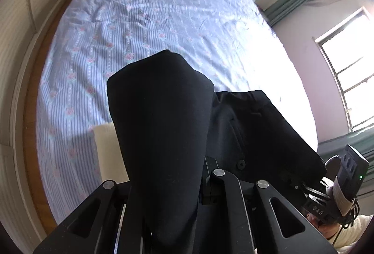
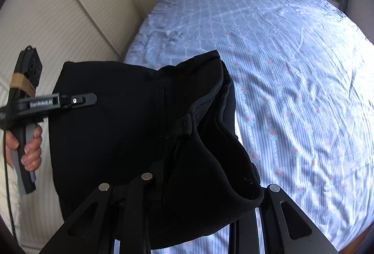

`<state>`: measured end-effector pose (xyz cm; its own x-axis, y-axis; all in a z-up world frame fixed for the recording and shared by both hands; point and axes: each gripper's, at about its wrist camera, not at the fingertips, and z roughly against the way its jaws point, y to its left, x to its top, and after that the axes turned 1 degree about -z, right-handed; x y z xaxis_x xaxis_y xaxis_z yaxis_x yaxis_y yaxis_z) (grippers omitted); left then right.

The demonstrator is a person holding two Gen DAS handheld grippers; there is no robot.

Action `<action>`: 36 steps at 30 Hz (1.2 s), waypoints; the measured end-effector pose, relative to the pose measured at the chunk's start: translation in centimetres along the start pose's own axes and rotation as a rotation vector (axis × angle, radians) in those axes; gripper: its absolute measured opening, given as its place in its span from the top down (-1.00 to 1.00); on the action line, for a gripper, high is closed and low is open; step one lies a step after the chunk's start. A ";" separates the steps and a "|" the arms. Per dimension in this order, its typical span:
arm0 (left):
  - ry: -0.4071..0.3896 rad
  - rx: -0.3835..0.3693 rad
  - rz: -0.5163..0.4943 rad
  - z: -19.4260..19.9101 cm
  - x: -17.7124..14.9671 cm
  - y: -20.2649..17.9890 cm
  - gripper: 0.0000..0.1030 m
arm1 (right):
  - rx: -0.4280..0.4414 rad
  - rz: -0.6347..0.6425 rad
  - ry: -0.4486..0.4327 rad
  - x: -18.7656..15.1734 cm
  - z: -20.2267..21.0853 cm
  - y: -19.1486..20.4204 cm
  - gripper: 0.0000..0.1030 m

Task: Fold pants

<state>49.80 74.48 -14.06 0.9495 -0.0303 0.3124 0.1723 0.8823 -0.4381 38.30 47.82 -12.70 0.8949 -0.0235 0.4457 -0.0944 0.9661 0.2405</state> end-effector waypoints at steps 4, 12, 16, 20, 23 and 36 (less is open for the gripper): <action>0.060 0.024 -0.035 -3.4 1.5 1.1 0.70 | -0.024 -0.037 0.036 0.3 -2.9 -0.3 0.48; 0.124 0.101 0.027 -7.9 1.7 4.2 0.54 | -0.057 -0.098 0.117 -0.4 -9.1 -1.5 0.45; 0.117 0.158 0.096 -7.4 1.4 5.6 0.18 | -0.040 -0.130 0.169 -0.7 -10.2 -1.9 0.29; 0.129 0.267 0.071 -6.1 0.9 4.9 -0.02 | -0.049 -0.170 0.241 -1.4 -10.6 -2.5 0.19; 0.012 0.462 0.008 -3.2 1.0 3.7 -0.34 | -0.069 -0.176 0.248 -2.0 -9.7 -3.0 0.19; -0.174 0.580 -0.020 6.9 -6.9 -5.9 -0.51 | -0.125 -0.008 0.073 -3.0 1.5 -4.2 -0.50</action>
<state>40.45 72.72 -7.82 0.8823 -0.0160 0.4704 -0.0276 0.9959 0.0856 35.38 43.43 -13.80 0.9250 -0.0169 0.3795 -0.0363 0.9905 0.1324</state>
